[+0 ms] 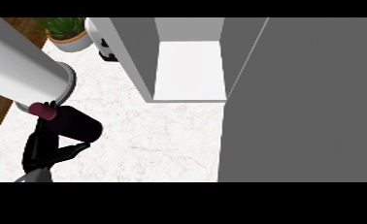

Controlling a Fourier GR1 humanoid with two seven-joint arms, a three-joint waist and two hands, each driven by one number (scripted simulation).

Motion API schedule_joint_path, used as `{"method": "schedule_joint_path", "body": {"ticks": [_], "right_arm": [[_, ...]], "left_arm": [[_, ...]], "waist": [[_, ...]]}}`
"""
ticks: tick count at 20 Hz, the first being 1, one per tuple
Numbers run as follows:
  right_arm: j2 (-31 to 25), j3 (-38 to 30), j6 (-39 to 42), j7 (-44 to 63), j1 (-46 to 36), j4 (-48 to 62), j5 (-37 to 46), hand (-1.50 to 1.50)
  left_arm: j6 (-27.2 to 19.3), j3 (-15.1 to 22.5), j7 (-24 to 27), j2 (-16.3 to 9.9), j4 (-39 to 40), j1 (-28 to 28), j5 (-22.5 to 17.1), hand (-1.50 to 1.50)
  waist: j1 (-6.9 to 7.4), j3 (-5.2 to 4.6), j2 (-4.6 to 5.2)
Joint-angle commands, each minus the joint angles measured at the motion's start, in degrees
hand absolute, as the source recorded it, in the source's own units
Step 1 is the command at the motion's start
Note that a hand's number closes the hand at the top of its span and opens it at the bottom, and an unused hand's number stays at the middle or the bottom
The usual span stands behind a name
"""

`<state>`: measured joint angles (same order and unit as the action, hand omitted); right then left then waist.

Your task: Pick up the wine, place it into the cabinet and close the cabinet

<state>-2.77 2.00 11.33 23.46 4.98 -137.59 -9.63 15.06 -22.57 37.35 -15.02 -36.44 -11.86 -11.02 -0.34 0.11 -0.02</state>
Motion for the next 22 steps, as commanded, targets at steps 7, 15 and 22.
{"method": "schedule_joint_path", "body": {"ticks": [7,15,22], "right_arm": [[1.3,3.3,-0.4,0.5,2.5,-3.3,3.0,-1.50],[0.6,-0.1,1.7,-4.1,0.9,3.2,1.1,-1.50],[-0.7,-2.3,1.8,-1.3,1.2,1.1,-1.6,-1.50]], "left_arm": [[7.3,-2.2,7.0,-2.3,17.5,-7.4,-2.0,-1.50],[9.3,-1.0,14.7,-1.3,23.2,-6.9,-0.6,-1.50],[11.8,-1.0,12.8,-3.3,24.6,-8.6,-1.2,1.50]], "waist": [[-0.34,-0.20,0.14],[-0.32,-0.22,0.27],[-0.47,-0.22,0.26]]}}
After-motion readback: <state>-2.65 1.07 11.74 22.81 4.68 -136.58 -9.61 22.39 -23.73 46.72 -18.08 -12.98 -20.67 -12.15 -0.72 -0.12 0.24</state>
